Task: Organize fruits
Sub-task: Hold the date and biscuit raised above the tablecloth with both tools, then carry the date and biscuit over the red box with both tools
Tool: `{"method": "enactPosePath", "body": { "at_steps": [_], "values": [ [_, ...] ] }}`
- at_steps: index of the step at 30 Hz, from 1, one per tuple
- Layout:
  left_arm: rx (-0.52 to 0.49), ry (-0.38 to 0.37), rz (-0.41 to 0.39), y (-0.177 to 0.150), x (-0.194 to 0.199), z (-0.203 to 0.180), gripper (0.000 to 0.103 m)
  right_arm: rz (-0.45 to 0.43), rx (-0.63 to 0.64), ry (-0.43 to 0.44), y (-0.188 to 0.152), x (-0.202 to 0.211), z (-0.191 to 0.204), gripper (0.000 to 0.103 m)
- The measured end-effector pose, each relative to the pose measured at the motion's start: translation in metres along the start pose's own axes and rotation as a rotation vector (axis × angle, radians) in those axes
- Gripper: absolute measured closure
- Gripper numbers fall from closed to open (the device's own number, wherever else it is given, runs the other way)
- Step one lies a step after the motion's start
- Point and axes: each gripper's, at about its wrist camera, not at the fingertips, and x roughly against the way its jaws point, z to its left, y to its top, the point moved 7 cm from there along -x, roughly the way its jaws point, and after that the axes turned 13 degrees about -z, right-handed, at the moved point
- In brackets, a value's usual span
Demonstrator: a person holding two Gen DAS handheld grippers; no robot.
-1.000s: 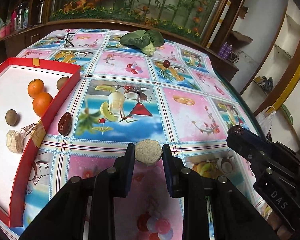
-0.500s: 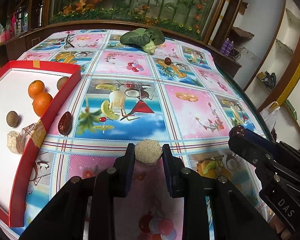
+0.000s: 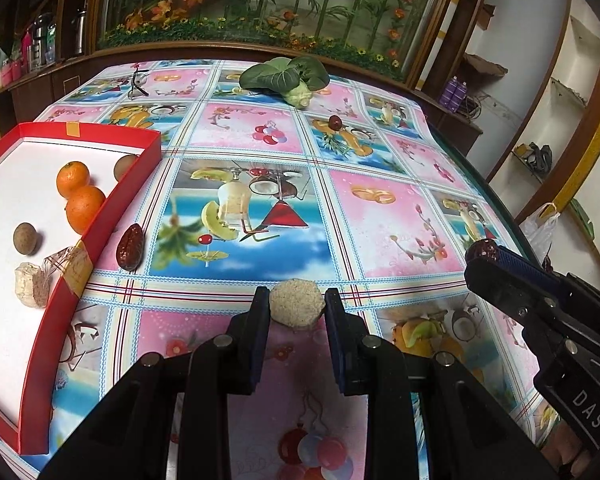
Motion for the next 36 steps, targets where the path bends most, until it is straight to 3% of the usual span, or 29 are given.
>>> {"method": "enactPosePath", "body": {
  "at_steps": [25,36],
  "values": [
    [-0.007,0.045,-0.032,0.01,0.017,0.001,0.077,-0.022,-0.013,0.004,0.0,0.013,-0.007,0.075],
    [0.042,0.162,-0.059,0.025,0.049,0.056,0.077,-0.031,0.018,0.076,0.01,0.002,0.025,0.075]
  ]
}}
